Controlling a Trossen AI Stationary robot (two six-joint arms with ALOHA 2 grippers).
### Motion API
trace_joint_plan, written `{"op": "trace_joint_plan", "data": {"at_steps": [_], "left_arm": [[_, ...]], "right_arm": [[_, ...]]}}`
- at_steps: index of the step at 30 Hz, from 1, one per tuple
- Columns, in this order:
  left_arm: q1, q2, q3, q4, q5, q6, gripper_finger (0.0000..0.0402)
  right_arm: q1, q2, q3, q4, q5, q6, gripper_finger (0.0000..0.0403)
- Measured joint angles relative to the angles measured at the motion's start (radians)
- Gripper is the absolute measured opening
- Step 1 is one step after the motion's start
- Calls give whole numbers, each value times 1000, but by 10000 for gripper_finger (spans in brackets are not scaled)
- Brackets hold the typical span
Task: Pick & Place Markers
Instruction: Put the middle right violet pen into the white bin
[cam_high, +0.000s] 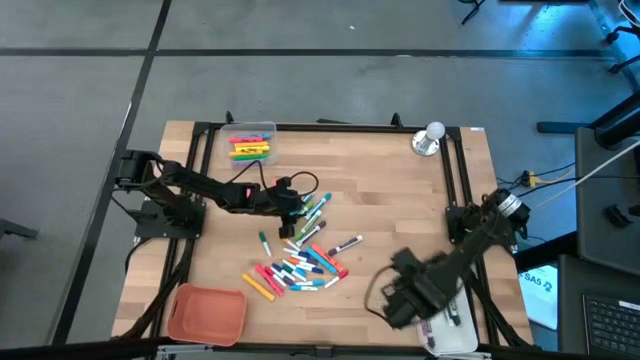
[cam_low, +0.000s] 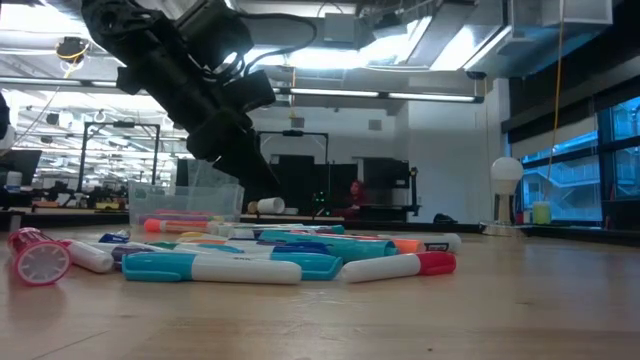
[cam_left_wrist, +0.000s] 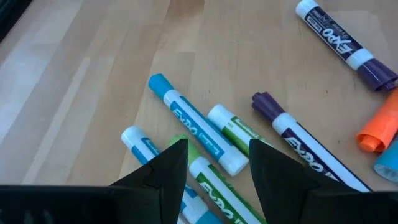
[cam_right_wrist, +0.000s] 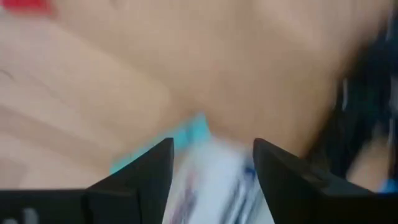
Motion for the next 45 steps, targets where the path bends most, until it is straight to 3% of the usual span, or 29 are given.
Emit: {"op": "trace_joint_plan", "data": {"at_steps": [3, 6, 8, 13, 20, 29, 34, 39, 45], "left_arm": [[4, 0, 0, 3, 2, 2, 166], [11, -1, 0, 10, -1, 0, 166], [11, -1, 0, 11, -1, -5, 166], [9, -1, 0, 10, -1, -6, 166], [8, -1, 10, -2, -1, -6, 166], [9, -1, 10, -7, -12, 28, 166], [9, -1, 10, -7, -17, 27, 166], [8, -1, 10, -7, -17, 13, 166], [-14, -16, 10, 1, -17, -14, 166]], "right_arm": [[-97, 0, -46, 137, 163, -392, 217], [-204, 9, -115, 367, 148, -770, 217], [-276, 8, -163, 520, 96, -939, 216], [-432, 8, -268, 766, -10, -1149, 216], [-505, 8, -386, 835, -100, -1360, 216], [-504, 8, -502, 944, -112, -1362, 208], [-504, 25, -530, 996, -120, -1350, 155], [-504, 31, -521, 987, -155, -1239, 69], [-477, 40, -445, 899, -142, -999, 68]]}}
